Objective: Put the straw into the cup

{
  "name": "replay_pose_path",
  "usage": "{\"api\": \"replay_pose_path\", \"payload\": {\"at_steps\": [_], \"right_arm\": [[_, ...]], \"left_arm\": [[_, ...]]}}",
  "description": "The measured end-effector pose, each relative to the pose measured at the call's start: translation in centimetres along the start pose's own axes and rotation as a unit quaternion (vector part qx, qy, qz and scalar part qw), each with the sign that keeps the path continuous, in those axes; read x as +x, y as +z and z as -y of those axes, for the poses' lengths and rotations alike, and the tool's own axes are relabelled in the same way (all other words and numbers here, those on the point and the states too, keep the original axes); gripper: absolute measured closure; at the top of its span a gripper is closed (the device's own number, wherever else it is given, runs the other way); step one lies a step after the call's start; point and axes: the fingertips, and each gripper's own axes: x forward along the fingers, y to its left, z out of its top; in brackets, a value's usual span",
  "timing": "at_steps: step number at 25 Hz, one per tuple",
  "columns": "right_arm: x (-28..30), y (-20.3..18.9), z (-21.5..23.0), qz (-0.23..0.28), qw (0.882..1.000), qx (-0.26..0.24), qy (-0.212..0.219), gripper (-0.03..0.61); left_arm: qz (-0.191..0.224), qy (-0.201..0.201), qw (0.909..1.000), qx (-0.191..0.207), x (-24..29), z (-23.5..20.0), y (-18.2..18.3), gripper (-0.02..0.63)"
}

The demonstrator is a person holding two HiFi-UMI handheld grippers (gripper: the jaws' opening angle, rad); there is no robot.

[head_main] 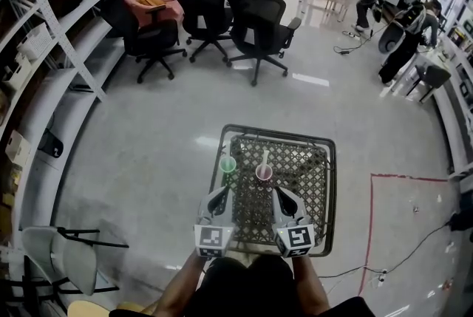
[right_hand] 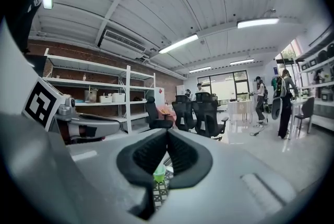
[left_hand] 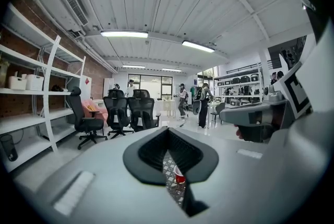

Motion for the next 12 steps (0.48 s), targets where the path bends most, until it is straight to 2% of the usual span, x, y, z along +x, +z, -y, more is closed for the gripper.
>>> {"api": "replay_pose_path", "payload": {"at_steps": [12], "right_arm": [[0.20, -0.59, -0.02, -0.006, 1.000, 0.001, -0.004, 0.575]], "left_arm": [[0.000, -0.012, 0.9999, 0.002, 0.24, 0.20, 0.29, 0.609]]}}
